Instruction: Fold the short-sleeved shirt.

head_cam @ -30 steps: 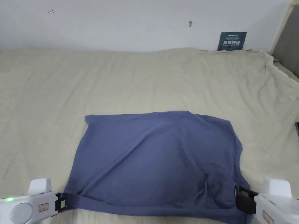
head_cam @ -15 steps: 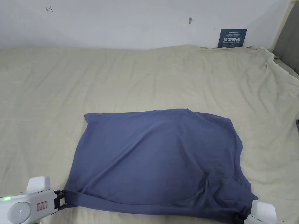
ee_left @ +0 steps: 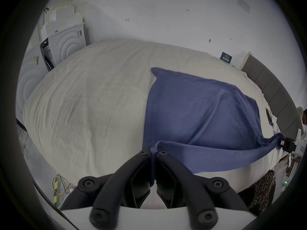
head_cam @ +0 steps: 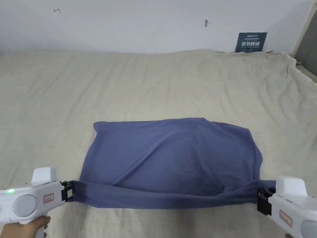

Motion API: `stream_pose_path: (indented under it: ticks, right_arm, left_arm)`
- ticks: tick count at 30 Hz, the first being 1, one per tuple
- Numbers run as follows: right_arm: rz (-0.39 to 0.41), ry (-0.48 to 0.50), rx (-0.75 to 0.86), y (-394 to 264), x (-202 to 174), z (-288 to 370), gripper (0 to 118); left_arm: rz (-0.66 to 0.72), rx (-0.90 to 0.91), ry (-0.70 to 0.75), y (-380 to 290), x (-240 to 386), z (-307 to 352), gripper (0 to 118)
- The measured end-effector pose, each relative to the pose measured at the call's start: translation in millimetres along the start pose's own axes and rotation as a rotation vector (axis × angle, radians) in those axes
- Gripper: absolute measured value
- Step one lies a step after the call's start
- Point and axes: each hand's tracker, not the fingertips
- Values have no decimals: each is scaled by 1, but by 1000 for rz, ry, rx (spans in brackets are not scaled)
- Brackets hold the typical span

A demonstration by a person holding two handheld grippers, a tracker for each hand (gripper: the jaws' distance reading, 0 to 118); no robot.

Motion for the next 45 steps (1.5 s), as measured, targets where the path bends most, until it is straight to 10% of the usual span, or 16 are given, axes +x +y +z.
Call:
stream_pose_path:
  ticks: [25,28,30,32,45]
  right_arm:
    - [-70,-65,-241,62,21,-180,8]
    - [-73,-81,-230,65,12,-164,36]
    - [-54,-97,-204,70,9,-151,75]
    - [-59,-74,-117,77,4,-125,86]
    - [-34,-47,292,74,-17,41,86]
  left_arm:
    - [-85,-171,136,61,19,-162,3]
    - [-89,-180,132,64,20,-159,33]
    - [-73,-181,146,67,21,-149,84]
    - [-48,-137,138,72,21,-133,114]
    - [-78,185,28,63,46,18,114]
